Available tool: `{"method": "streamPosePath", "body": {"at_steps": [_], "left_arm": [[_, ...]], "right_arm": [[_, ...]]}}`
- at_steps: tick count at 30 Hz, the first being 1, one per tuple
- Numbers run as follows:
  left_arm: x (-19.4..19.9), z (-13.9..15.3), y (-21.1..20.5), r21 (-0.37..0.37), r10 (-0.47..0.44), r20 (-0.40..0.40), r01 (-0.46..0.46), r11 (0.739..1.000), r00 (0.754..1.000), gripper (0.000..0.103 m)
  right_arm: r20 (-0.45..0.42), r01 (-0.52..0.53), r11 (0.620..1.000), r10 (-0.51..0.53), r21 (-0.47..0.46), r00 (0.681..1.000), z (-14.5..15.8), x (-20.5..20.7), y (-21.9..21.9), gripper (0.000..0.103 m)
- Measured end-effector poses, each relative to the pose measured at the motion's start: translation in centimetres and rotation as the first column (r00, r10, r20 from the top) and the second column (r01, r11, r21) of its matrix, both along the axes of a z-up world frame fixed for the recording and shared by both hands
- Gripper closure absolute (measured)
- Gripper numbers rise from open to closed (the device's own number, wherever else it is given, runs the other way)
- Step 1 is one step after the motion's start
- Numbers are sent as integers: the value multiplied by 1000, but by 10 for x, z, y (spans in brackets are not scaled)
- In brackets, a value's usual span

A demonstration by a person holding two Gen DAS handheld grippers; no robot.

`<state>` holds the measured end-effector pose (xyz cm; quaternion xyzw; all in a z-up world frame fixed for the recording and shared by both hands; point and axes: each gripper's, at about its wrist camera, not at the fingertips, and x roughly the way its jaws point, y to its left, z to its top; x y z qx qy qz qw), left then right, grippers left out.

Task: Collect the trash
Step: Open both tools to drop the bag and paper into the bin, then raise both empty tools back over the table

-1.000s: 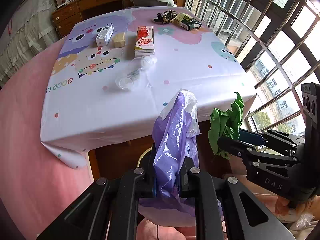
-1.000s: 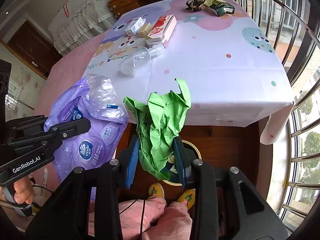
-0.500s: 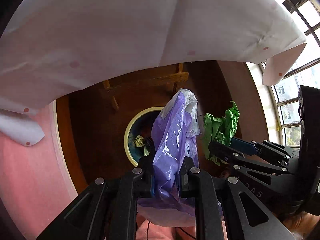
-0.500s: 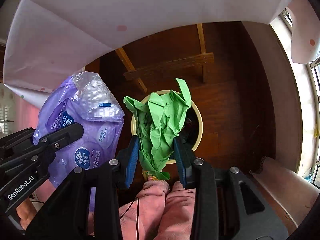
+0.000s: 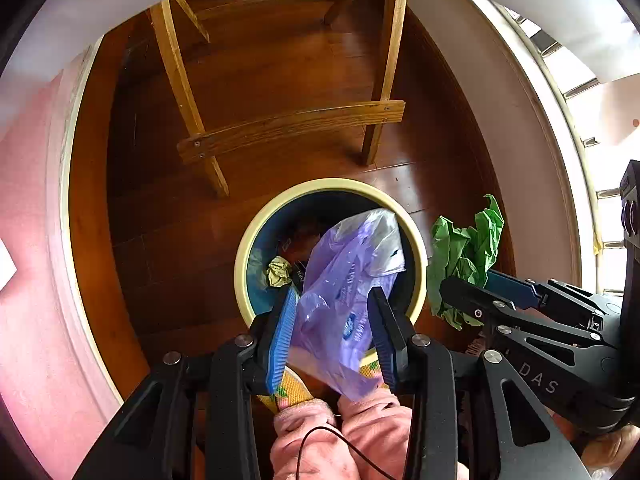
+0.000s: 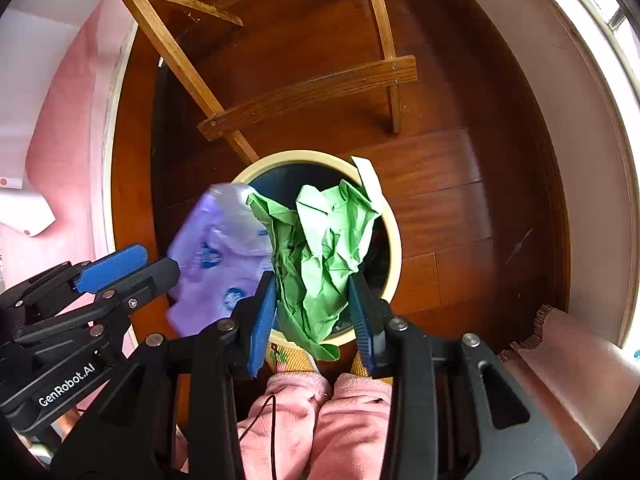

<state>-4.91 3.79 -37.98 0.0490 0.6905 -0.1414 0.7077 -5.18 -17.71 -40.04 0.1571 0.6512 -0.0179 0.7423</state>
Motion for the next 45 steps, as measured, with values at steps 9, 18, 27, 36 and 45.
{"method": "streamPosePath", "body": {"at_steps": [9, 18, 27, 36, 45], "left_arm": [[26, -7, 10, 28, 21, -13, -21, 999, 1000, 47], [35, 15, 27, 45, 89, 19, -89, 995, 996, 38], [35, 82, 46, 35, 152, 63, -155, 987, 986, 27], [30, 203, 48, 13, 171, 169, -176, 984, 971, 25], [21, 319, 38, 9, 156, 282, -165, 986, 947, 24]], "right_arm": [[-29, -11, 1000, 12, 7, 1000, -19, 13, 5, 68], [-35, -61, 998, 60, -10, 998, -4, 23, 25, 48], [8, -76, 997, 76, -21, 997, 58, 20, 35, 45], [99, -85, 996, 87, -21, 991, 165, 6, 34, 45], [196, -131, 991, 131, -12, 972, 264, -5, 38, 44]]}}
